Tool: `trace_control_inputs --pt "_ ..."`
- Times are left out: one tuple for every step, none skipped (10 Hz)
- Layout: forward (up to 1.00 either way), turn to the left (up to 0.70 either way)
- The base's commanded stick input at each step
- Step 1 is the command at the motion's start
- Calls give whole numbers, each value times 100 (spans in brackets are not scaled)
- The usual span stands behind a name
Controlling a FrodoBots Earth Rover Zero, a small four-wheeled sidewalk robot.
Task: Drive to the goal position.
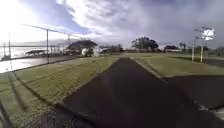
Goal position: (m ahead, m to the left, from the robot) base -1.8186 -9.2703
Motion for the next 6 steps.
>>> trace_control_inputs --pt "70 0" --pt "70 0" --pt "70 0" --pt "44 -31" --pt "19 -29" --pt "14 -27"
